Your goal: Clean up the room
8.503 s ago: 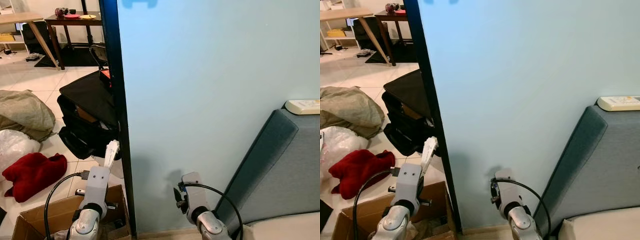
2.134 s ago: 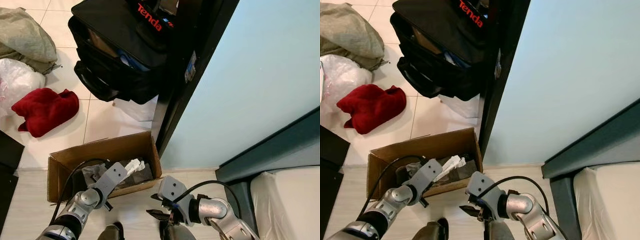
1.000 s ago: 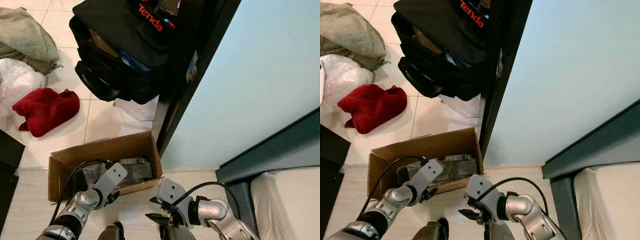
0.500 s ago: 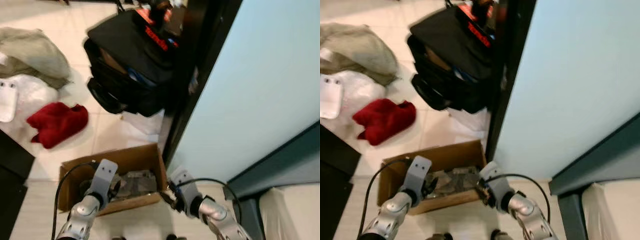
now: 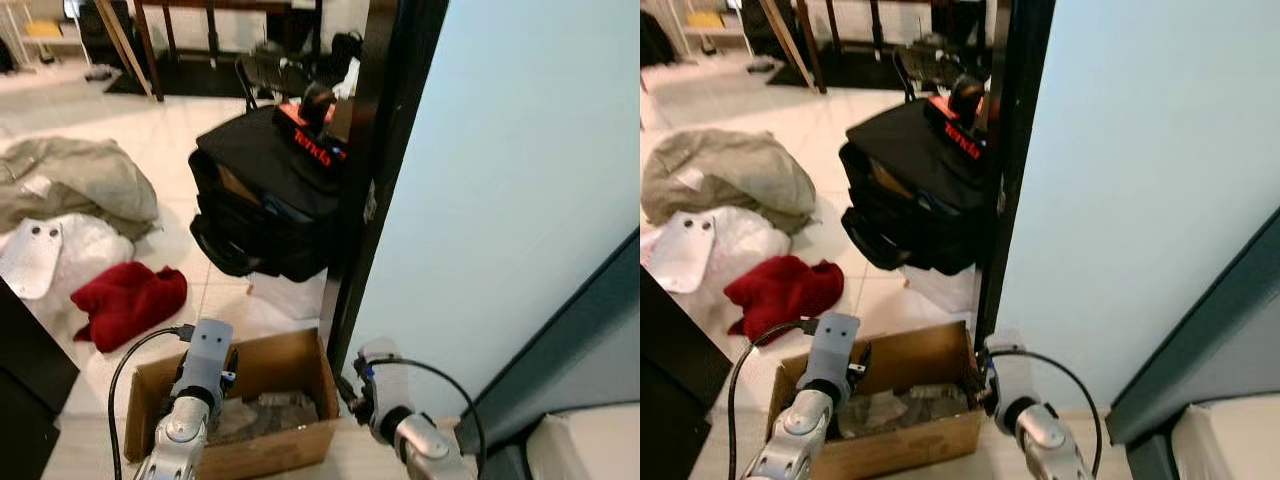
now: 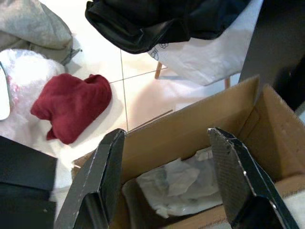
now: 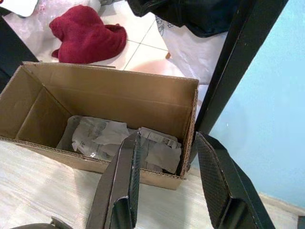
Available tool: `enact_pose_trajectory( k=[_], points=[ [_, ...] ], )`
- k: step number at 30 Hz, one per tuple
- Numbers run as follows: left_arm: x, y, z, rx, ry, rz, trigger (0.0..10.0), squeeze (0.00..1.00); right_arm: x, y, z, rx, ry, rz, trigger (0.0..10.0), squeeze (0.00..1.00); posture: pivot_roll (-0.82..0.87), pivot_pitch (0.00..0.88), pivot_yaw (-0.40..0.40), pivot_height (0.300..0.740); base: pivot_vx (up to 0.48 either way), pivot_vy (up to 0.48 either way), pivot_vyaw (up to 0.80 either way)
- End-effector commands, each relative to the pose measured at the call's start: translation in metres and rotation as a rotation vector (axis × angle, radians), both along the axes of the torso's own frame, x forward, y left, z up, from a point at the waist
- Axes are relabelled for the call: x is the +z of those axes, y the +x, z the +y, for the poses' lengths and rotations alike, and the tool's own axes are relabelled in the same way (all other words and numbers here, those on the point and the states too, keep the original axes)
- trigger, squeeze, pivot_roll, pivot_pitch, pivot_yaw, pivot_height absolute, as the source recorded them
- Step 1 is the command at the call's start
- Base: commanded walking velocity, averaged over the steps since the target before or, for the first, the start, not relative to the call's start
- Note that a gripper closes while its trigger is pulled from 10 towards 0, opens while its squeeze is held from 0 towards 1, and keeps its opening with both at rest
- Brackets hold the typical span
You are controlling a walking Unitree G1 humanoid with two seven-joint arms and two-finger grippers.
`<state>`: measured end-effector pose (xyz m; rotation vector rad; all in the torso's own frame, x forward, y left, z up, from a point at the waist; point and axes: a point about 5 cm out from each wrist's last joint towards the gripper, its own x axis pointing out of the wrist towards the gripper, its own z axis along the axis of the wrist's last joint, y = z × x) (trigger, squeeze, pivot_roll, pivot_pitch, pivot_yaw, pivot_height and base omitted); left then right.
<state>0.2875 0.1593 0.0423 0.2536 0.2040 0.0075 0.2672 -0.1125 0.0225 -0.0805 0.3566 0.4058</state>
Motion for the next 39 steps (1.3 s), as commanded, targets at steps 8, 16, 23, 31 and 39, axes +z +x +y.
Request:
enact_pose_trajectory(
  k=[8, 16, 23, 31, 39],
  points=[
    [-0.015, -0.011, 0.0, 0.029, 0.027, 0.077, 10.0, 0.0, -0.012, -0.007, -0.011, -0.163, -0.025, 0.01, 10.0, 0.0, 0.01, 0.051, 0.015, 0.74, 0.0, 0.0, 0.0],
    [-0.014, -0.011, 0.002, 0.094, 0.027, 0.071, 10.0, 0.0, -0.008, -0.001, -0.016, -0.154, -0.044, -0.005, 10.0, 0.0, 0.01, 0.06, -0.033, 0.74, 0.0, 0.0, 0.0],
    [-0.01, -0.011, 0.007, 0.097, 0.03, 0.074, 10.0, 0.0, -0.005, 0.005, -0.021, -0.17, -0.045, -0.01, 10.0, 0.0, 0.0, 0.081, -0.039, 0.74, 0.0, 0.0, 0.0],
    [-0.008, -0.013, 0.008, 0.067, -0.008, 0.078, 10.0, 0.0, -0.006, 0.005, -0.019, -0.188, -0.052, -0.01, 10.0, 0.0, -0.02, 0.09, -0.019, 0.74, 0.0, 0.0, -0.31],
    [-0.004, -0.014, 0.0, 0.079, -0.039, 0.063, 10.0, 0.0, -0.002, 0.007, -0.018, -0.182, -0.047, -0.017, 10.0, 0.0, -0.02, 0.102, -0.022, 0.74, 0.0, 0.0, -0.8]
  ],
)
